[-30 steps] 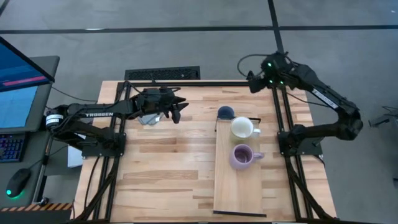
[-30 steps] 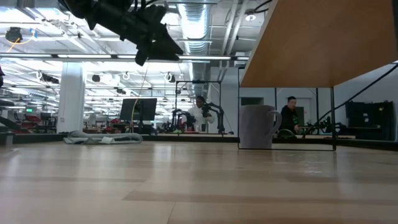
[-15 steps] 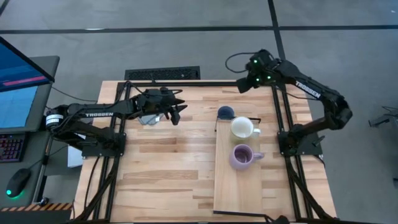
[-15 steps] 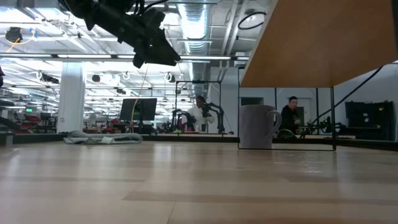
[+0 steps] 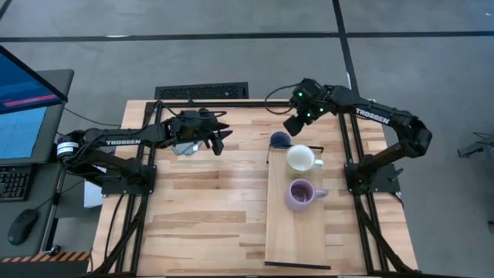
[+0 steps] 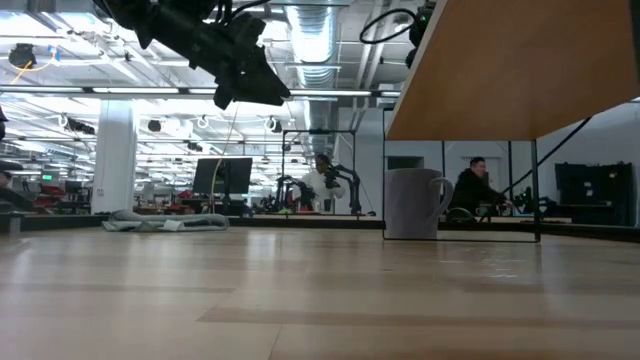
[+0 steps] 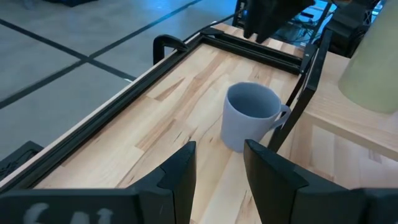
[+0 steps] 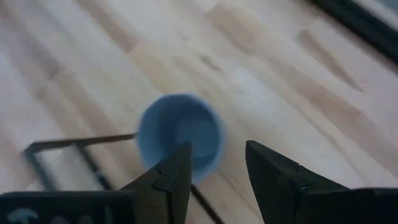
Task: Stack small to large cups/mugs on shelf
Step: Put the blue mug on the shelf
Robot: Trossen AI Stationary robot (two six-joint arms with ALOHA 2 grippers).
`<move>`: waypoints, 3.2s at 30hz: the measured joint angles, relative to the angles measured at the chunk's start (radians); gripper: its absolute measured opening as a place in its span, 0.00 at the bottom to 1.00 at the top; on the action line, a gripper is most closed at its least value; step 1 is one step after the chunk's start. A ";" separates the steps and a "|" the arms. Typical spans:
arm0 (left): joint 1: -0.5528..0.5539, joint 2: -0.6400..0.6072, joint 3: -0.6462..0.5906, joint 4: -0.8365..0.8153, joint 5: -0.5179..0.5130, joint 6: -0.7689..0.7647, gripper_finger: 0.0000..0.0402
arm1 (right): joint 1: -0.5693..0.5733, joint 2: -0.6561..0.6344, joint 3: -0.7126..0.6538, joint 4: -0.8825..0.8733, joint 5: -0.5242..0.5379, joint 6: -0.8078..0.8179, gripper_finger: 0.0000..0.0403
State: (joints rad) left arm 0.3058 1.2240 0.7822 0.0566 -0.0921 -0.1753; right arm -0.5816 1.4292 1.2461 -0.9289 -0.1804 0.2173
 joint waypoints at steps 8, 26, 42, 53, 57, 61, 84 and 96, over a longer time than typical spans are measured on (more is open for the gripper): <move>0.000 0.000 0.000 -0.015 0.000 0.001 0.31 | 0.013 0.000 0.000 -0.006 0.077 0.052 0.42; 0.000 0.000 0.000 -0.048 -0.001 0.036 0.31 | 0.047 -0.001 -0.098 0.071 0.073 0.132 0.42; 0.000 0.000 0.000 -0.079 0.001 0.035 0.31 | 0.108 0.132 -0.110 0.146 0.051 0.119 0.42; 0.000 0.000 0.000 -0.115 0.006 0.032 0.31 | 0.109 0.157 -0.105 0.164 0.034 0.092 0.42; 0.000 0.000 0.000 -0.115 0.006 0.032 0.31 | 0.109 0.158 -0.105 0.163 0.036 0.082 0.42; 0.000 0.000 0.000 -0.115 0.006 0.032 0.31 | 0.109 0.160 -0.105 0.160 0.038 0.075 0.42; 0.000 0.000 0.000 -0.128 0.007 0.031 0.31 | 0.082 0.203 -0.107 0.168 0.014 0.125 0.37; 0.000 0.000 0.000 -0.129 0.007 0.027 0.31 | 0.077 0.207 -0.109 0.168 -0.023 0.139 0.25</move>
State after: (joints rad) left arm 0.3058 1.2236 0.7822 -0.0724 -0.0849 -0.1482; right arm -0.5045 1.6363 1.1370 -0.7614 -0.2038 0.3567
